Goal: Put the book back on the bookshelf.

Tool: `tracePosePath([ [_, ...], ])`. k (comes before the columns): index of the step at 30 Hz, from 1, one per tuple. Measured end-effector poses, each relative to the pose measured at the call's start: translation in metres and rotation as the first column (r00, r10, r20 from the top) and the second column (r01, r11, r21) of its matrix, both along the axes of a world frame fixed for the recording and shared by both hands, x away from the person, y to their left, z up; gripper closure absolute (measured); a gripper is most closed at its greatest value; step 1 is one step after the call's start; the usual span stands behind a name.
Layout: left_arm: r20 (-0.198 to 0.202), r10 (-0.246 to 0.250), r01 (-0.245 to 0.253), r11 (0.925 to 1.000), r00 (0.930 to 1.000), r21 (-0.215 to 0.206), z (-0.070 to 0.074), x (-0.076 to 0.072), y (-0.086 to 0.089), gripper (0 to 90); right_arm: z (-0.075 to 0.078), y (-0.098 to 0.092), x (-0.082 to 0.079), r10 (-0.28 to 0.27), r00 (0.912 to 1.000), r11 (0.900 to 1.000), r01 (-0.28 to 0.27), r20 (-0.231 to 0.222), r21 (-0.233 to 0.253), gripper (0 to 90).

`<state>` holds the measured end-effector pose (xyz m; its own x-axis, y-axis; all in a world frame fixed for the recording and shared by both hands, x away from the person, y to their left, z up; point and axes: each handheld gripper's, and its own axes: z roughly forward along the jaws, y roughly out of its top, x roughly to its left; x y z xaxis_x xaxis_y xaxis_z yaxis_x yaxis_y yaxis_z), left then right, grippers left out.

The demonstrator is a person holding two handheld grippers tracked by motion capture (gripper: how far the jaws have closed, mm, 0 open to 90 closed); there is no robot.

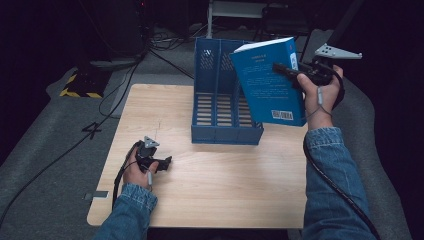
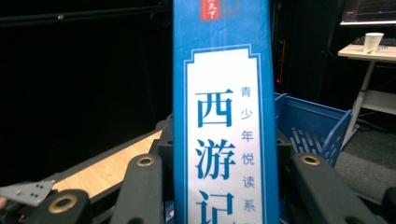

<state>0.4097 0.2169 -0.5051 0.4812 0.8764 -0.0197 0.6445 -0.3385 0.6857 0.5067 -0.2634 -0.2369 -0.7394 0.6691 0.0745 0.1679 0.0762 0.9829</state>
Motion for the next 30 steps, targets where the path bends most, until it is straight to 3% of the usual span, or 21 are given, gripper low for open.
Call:
tracePosePath([
  [7, -0.001, -0.001, 0.001, 1.0000, 1.0000, 0.002, 0.000, 0.001, 0.000, 10.3, -0.009, -0.009, 0.018, -0.016, 0.9994, 0.998, 0.018, -0.032, 0.064, 61.7],
  [16, -0.004, -0.003, 0.003, 1.0000, 1.0000, 0.002, 0.000, 0.001, 0.000, 10.3, -0.018, -0.017, 0.035, -0.051, 0.9971, 0.993, 0.057, -0.056, 0.106, 61.7],
  [22, -0.003, -0.003, 0.003, 1.0000, 1.0000, 0.001, 0.000, 0.001, 0.000, 10.3, -0.024, -0.023, 0.049, -0.098, 0.9920, 0.990, 0.106, -0.079, 0.094, 61.7],
  [30, -0.001, -0.001, 0.001, 1.0000, 1.0000, 0.002, 0.000, 0.001, 0.000, 10.3, -0.031, -0.031, 0.060, -0.163, 0.9802, 0.979, 0.175, -0.112, 0.103, 61.6],
])
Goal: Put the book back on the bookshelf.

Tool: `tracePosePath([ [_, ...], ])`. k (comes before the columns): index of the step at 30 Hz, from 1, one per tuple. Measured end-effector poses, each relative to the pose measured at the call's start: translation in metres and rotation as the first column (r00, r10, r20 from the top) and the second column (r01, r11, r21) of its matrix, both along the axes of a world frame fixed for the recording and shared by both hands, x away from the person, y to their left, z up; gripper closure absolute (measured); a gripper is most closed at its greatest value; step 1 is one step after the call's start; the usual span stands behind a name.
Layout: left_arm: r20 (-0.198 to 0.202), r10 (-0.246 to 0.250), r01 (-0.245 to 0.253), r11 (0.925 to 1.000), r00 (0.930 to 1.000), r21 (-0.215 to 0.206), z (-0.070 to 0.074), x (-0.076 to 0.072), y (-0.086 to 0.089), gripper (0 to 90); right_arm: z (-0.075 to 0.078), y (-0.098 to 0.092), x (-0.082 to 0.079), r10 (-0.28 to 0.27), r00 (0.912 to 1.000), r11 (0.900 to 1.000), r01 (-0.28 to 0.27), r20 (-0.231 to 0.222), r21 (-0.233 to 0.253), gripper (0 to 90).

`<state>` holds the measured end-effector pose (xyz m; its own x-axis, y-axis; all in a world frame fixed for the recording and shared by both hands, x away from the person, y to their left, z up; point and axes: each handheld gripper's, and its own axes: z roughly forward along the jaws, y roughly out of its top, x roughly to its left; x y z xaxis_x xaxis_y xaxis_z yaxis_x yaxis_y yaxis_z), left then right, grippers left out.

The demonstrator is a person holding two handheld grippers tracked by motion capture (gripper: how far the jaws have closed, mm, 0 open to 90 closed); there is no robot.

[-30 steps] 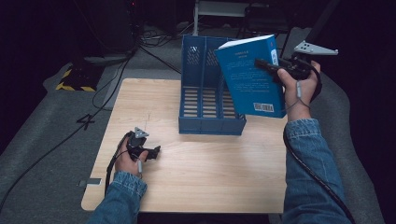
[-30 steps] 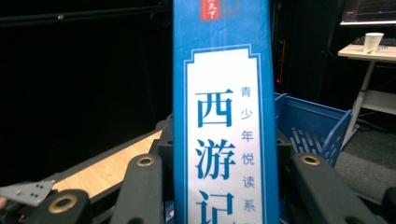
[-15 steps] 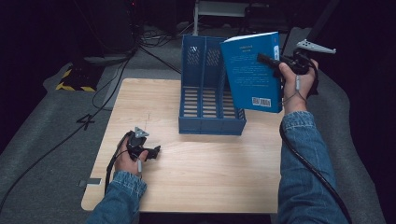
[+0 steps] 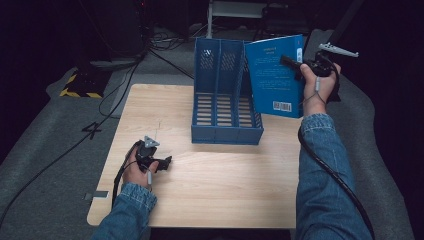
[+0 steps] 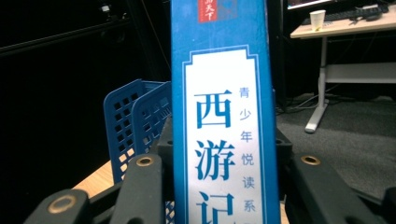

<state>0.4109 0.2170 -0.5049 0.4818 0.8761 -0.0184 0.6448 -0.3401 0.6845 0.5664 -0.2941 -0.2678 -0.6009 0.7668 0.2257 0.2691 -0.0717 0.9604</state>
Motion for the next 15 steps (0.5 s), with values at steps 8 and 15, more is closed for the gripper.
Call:
tracePosePath([
  [8, 0.000, 0.000, 0.000, 1.0000, 1.0000, 0.000, 0.000, 0.000, 0.000, 10.3, 0.001, 0.015, 0.004, -0.044, 0.9989, 0.999, 0.044, -0.014, -0.010, 61.6],
  [15, 0.000, 0.000, 0.000, 1.0000, 1.0000, -0.001, 0.000, 0.000, 0.000, 10.3, 0.009, 0.029, 0.004, -0.048, 0.9985, 0.998, 0.048, -0.023, -0.029, 61.5],
])
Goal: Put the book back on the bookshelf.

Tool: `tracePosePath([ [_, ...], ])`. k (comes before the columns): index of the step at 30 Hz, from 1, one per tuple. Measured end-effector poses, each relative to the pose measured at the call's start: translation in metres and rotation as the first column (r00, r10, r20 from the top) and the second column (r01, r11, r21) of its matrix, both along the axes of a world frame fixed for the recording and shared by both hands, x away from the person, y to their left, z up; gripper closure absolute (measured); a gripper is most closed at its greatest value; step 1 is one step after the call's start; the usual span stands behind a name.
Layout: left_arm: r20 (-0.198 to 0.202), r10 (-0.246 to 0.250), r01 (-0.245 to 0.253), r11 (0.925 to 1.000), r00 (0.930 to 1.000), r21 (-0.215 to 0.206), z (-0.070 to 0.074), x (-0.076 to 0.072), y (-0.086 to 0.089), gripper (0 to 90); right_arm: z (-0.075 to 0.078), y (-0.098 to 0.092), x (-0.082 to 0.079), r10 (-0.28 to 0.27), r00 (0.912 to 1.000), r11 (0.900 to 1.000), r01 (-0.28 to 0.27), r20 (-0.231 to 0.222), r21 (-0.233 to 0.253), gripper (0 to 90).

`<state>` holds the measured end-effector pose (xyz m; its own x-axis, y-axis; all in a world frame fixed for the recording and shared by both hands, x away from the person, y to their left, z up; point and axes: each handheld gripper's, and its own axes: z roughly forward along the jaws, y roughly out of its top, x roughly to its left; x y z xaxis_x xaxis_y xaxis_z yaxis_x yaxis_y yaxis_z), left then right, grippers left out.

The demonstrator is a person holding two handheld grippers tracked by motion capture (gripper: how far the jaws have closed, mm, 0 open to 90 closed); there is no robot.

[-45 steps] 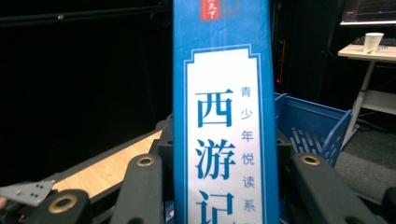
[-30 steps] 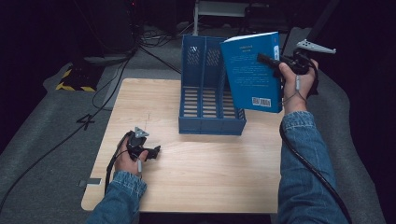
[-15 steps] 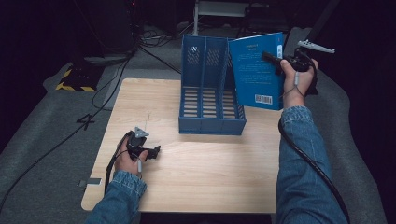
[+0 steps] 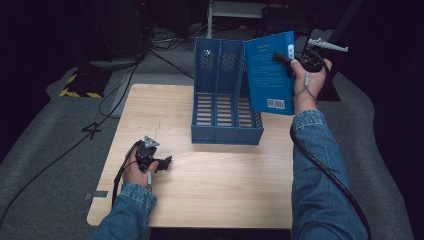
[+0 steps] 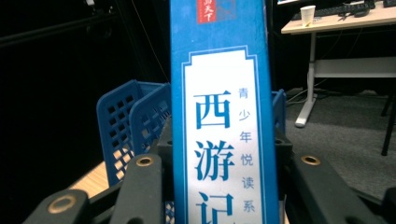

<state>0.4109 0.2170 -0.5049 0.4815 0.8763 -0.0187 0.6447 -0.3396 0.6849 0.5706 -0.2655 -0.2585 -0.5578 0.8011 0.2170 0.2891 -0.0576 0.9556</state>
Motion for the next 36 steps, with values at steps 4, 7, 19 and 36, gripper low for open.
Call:
tracePosePath([
  [4, 0.000, -0.001, 0.001, 1.0000, 1.0000, 0.001, 0.000, 0.000, 0.000, 10.3, 0.006, 0.007, -0.001, 0.000, 0.9996, 0.999, -0.001, 0.029, 0.042, 61.5],
  [7, -0.001, -0.001, 0.001, 1.0000, 1.0000, 0.001, 0.000, 0.000, 0.000, 10.3, 0.006, 0.011, 0.001, -0.005, 0.9995, 0.998, 0.003, 0.032, 0.061, 61.5],
  [19, 0.000, -0.003, 0.003, 1.0000, 1.0000, 0.001, 0.000, 0.000, 0.000, 10.3, -0.026, 0.030, 0.016, 0.022, 0.9988, 0.992, -0.027, 0.044, 0.119, 61.0],
  [36, -0.002, -0.008, 0.008, 1.0000, 1.0000, -0.003, 0.000, 0.001, -0.001, 10.3, -0.058, 0.058, 0.017, 0.024, 0.9991, 0.999, -0.024, 0.035, 0.022, 58.1],
])
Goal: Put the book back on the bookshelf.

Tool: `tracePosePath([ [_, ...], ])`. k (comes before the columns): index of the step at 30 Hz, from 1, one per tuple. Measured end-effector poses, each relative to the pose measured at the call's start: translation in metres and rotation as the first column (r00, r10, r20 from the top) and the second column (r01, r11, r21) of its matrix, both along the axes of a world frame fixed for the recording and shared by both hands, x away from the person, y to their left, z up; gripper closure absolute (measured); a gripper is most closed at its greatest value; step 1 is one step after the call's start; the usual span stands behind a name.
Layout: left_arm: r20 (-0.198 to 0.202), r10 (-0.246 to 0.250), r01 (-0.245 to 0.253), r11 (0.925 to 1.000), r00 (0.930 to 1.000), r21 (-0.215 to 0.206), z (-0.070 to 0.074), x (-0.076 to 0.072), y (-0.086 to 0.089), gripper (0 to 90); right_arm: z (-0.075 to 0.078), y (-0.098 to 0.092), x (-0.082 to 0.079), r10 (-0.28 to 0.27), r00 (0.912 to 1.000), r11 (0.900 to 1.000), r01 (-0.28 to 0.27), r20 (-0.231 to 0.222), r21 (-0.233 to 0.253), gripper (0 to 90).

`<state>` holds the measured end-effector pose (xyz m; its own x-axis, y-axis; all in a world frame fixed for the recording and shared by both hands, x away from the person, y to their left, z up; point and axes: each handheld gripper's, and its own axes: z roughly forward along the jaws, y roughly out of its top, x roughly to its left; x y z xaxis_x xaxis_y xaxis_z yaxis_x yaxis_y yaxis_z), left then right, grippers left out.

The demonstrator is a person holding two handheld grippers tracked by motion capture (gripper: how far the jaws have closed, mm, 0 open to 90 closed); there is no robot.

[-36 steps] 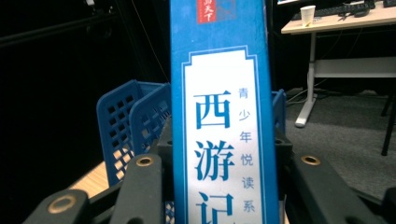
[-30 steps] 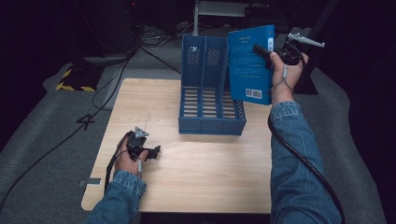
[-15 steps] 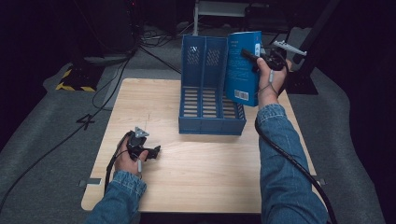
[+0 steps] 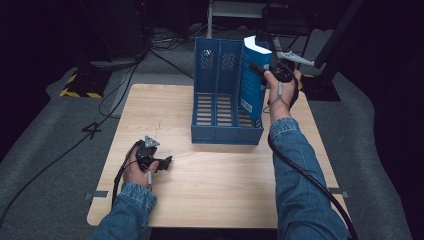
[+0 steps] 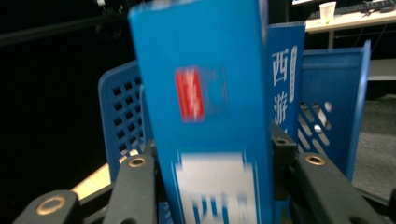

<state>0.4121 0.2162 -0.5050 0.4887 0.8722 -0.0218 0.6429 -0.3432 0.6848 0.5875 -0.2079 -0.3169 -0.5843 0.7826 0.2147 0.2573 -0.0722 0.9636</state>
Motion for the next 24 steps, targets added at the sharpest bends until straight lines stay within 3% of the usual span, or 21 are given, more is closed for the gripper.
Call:
tracePosePath([
  [7, 0.000, -0.001, 0.001, 1.0000, 1.0000, 0.000, 0.000, 0.000, 0.000, 10.3, -0.015, 0.006, 0.003, -0.018, 0.9998, 0.999, 0.018, -0.011, -0.038, 57.5],
  [12, 0.001, 0.000, 0.000, 1.0000, 1.0000, 0.000, 0.000, 0.000, 0.000, 10.3, -0.029, 0.009, 0.006, -0.029, 0.9983, 0.998, 0.026, -0.051, -0.064, 57.9],
  [14, 0.002, 0.000, 0.000, 1.0000, 1.0000, 0.000, 0.000, 0.000, 0.000, 10.3, -0.035, 0.007, 0.006, -0.026, 0.9983, 0.999, 0.025, -0.051, -0.036, 57.9],
  [17, 0.001, 0.000, 0.000, 1.0000, 1.0000, 0.000, 0.000, 0.000, 0.000, 10.3, -0.036, 0.008, -0.002, -0.030, 0.9993, 0.993, 0.027, -0.021, -0.116, 58.5],
  [19, 0.002, 0.000, 0.000, 1.0000, 1.0000, 0.000, 0.000, 0.000, 0.000, 10.4, -0.037, 0.007, -0.008, -0.032, 0.9990, 0.987, 0.026, -0.031, -0.156, 58.5],
  [24, 0.002, 0.000, 0.000, 1.0000, 1.0000, 0.000, 0.000, 0.000, 0.000, 10.4, -0.045, 0.006, -0.018, -0.055, 0.9983, 0.982, 0.051, -0.020, -0.180, 58.9],
])
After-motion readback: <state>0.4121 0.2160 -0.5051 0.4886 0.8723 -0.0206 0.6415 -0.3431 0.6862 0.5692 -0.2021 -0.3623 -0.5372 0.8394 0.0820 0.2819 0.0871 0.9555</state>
